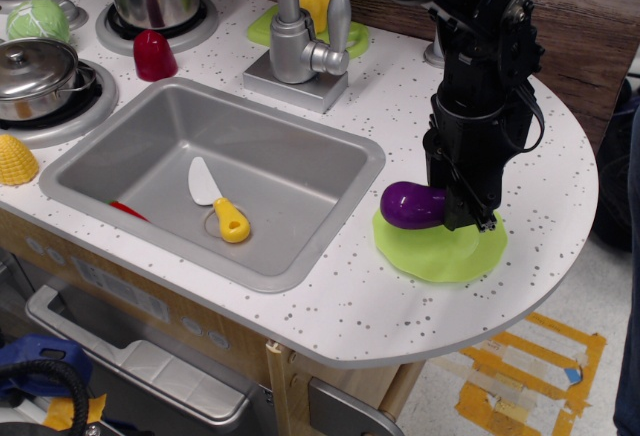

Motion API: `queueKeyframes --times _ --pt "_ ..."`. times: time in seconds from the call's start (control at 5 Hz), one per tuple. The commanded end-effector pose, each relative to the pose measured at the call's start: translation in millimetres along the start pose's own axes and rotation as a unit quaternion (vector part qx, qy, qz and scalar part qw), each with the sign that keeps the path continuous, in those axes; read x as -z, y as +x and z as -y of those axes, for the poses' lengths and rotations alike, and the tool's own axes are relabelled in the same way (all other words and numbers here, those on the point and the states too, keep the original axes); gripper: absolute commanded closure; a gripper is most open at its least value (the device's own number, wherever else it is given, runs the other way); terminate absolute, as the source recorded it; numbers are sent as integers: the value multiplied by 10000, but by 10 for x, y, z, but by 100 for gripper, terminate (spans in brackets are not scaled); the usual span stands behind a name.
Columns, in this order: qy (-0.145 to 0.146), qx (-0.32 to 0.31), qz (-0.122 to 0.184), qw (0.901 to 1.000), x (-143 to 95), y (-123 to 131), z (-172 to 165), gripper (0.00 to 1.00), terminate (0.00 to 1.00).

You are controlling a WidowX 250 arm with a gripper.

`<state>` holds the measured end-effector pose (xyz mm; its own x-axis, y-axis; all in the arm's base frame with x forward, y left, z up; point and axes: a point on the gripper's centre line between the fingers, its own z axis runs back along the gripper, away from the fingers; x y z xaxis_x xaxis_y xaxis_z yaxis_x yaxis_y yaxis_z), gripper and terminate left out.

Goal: Put eggplant on plate

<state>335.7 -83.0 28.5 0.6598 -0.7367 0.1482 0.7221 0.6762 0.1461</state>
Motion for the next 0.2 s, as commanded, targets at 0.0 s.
queueKeyframes --times 0.0 --pt "179 60 289 9994 -106 127 -25 0 100"
